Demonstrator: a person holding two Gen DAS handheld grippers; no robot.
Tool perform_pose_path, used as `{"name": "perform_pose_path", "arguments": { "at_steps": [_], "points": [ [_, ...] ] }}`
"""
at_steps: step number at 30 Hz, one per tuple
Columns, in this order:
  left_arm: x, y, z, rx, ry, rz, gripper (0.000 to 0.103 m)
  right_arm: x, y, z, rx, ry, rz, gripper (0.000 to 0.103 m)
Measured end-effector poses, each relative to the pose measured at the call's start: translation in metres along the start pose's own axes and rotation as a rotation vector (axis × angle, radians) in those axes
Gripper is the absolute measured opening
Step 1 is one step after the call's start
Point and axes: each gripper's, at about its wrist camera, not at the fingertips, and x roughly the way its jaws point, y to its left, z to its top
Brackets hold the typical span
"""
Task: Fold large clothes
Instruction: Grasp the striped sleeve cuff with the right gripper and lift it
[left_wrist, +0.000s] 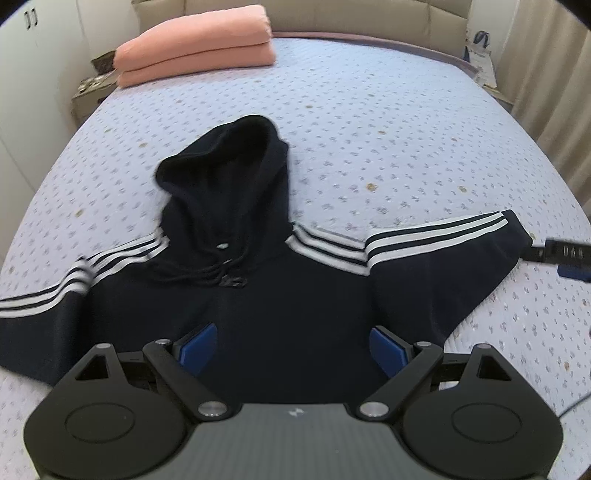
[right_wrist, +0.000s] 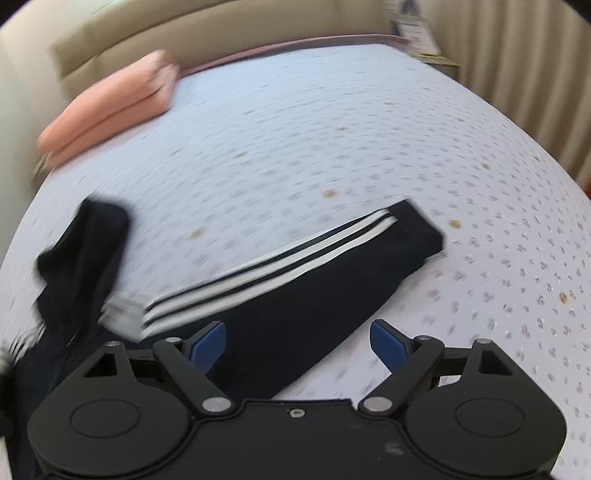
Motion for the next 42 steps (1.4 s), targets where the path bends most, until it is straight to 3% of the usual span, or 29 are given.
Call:
{"name": "perform_pose_path", "arguments": {
  "at_steps": [5, 7, 9, 13, 14, 15, 17, 18, 19, 21, 25, 30, 32, 36, 37, 39, 42],
  "points": [
    [0.048, -0.021, 0.009, -0.006, 0.001, -0.023, 0.084, 0.072, -0.074, 0.037, 0.146, -0.013, -0.055, 0.099],
    [0.066, -0.028, 0.012, -0.003, -0.010, -0.017, 0.068, 0.101, -0.098, 0.046, 0.219, 0.003, -0.081, 0.099],
    [0.084, -0.035, 0.016, 0.013, -0.004, -0.010, 0.063, 0.124, -0.115, 0.051, 0.273, 0.013, -0.094, 0.099],
    [0.104, -0.041, 0.022, 0.019, 0.007, -0.021, 0.063, 0.158, -0.136, 0.055, 0.356, 0.017, -0.101, 0.099],
    [0.109, -0.043, 0.023, 0.026, 0.008, -0.021, 0.063, 0.165, -0.140, 0.055, 0.378, 0.021, -0.099, 0.094],
    [0.112, -0.044, 0.024, 0.035, 0.011, -0.018, 0.063, 0.172, -0.143, 0.055, 0.396, 0.026, -0.086, 0.080],
    [0.121, -0.046, 0.025, 0.059, 0.018, -0.001, 0.063, 0.180, -0.138, 0.054, 0.386, 0.023, -0.078, 0.065],
    [0.126, -0.047, 0.025, 0.066, 0.023, 0.004, 0.062, 0.179, -0.133, 0.054, 0.350, 0.000, -0.082, 0.037],
    [0.130, -0.047, 0.025, 0.069, 0.030, 0.007, 0.062, 0.178, -0.129, 0.054, 0.310, -0.002, -0.051, 0.018],
    [0.137, -0.047, 0.027, 0.056, 0.044, -0.009, 0.062, 0.168, -0.125, 0.056, 0.284, -0.018, -0.029, 0.018],
    [0.143, -0.053, 0.031, 0.051, 0.045, -0.049, 0.062, 0.103, -0.130, 0.053, 0.233, -0.143, -0.063, 0.017],
    [0.147, -0.083, 0.034, 0.094, 0.024, -0.109, 0.067, -0.003, -0.154, 0.027, 0.184, -0.312, -0.349, 0.017],
    [0.155, -0.100, 0.032, 0.120, 0.023, -0.119, 0.072, -0.025, -0.172, 0.010, 0.209, -0.305, -0.429, 0.017],
    [0.200, -0.136, 0.016, 0.236, 0.084, -0.063, 0.075, -0.013, -0.194, -0.021, 0.248, -0.205, -0.456, 0.017],
    [0.208, -0.143, 0.010, 0.266, 0.067, -0.022, 0.087, -0.008, -0.196, -0.026, 0.257, -0.189, -0.449, 0.017],
    [0.209, -0.147, 0.005, 0.283, 0.004, 0.027, 0.092, -0.002, -0.190, -0.032, 0.257, -0.173, -0.439, 0.017],
    [0.194, -0.129, 0.010, 0.205, 0.013, -0.043, 0.068, -0.009, -0.170, -0.039, 0.229, -0.189, -0.403, 0.017]
  ]
}}
